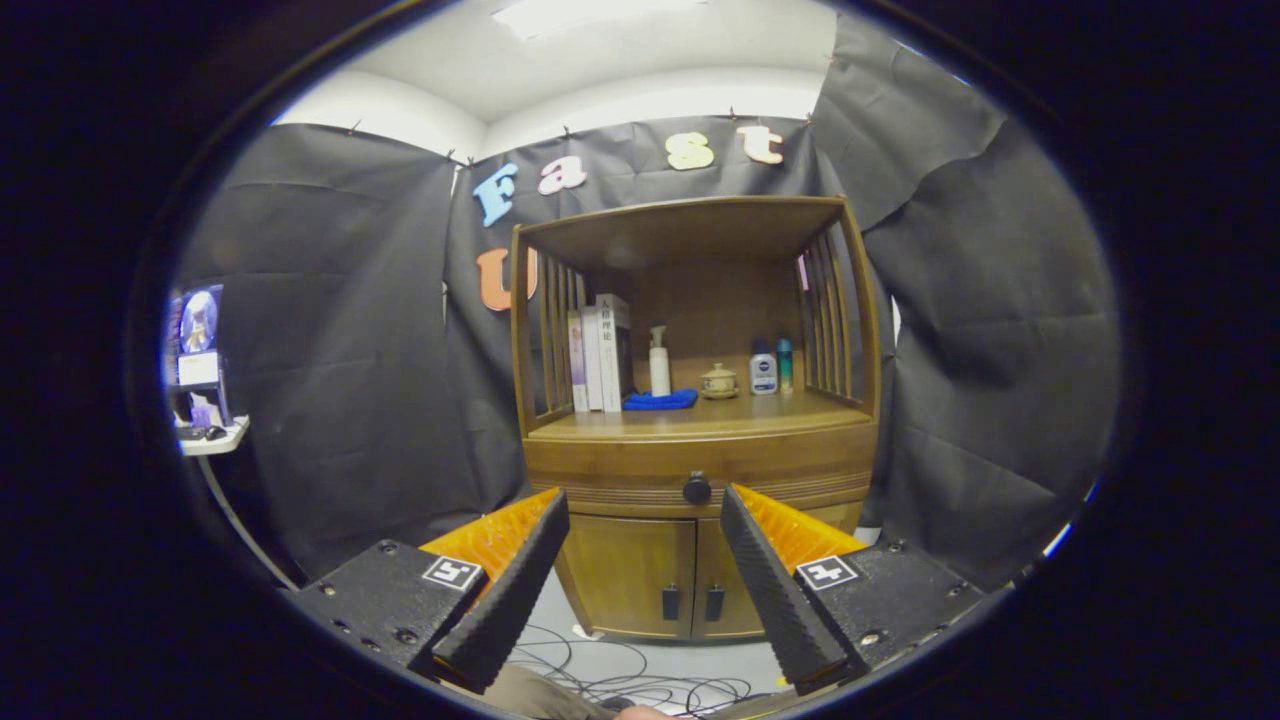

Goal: Pull open the drawer, take out the items inside it, and place them on the countertop above the cabinet.

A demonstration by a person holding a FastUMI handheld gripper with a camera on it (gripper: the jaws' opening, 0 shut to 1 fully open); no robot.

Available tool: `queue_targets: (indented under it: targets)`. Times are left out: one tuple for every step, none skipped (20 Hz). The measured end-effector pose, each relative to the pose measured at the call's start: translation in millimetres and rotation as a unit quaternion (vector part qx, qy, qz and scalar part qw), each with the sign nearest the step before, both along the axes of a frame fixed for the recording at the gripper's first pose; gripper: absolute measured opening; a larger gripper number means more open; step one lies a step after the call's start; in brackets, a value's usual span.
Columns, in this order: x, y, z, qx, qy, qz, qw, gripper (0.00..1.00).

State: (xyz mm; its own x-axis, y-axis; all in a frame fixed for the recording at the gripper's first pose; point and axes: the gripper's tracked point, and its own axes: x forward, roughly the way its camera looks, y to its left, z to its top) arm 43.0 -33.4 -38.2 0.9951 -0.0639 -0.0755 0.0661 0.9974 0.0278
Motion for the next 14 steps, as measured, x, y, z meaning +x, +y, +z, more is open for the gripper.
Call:
queue_targets:
  targets:
    - [6.0,-0.4,-3.8,0.001,0.006,-0.002,1.0,0.99]
    - [10.7,-2.0,-8.1,0.002,0.013,-0.005,1.0,0.99]
    - [15.4,-5.2,-12.0,0.004,0.019,-0.009,1.0,0.99]
    - [20.8,-7.8,-13.7,0.006,0.021,-0.011,1.0,0.99]
    - [25.6,-8.8,-13.3,0.008,0.021,-0.012,1.0,0.99]
    - [31.6,-9.9,-16.5,0.008,0.022,-0.012,1.0,1.0]
    - [38.8,-11.5,-19.6,0.004,0.026,-0.014,1.0,0.99]
    - [46.4,-14.7,-23.1,-0.002,0.031,-0.018,0.999,0.99]
    - [54.5,-14.9,-24.6,-0.006,0.032,-0.018,0.999,0.99]
    - [63.2,-15.8,-23.8,-0.006,0.031,-0.018,0.999,0.99]
    - [73.3,-17.3,-24.3,-0.005,0.03,-0.017,0.999,0.99]
    - [83.9,-19.6,-26.0,-0.004,0.032,-0.019,0.999,0.99]
    - [94.2,-21.8,-27.2,-0.004,0.033,-0.02,0.999,0.99]
    - [105.0,-25.8,-28.8,-0.003,0.036,-0.024,0.999,0.99]
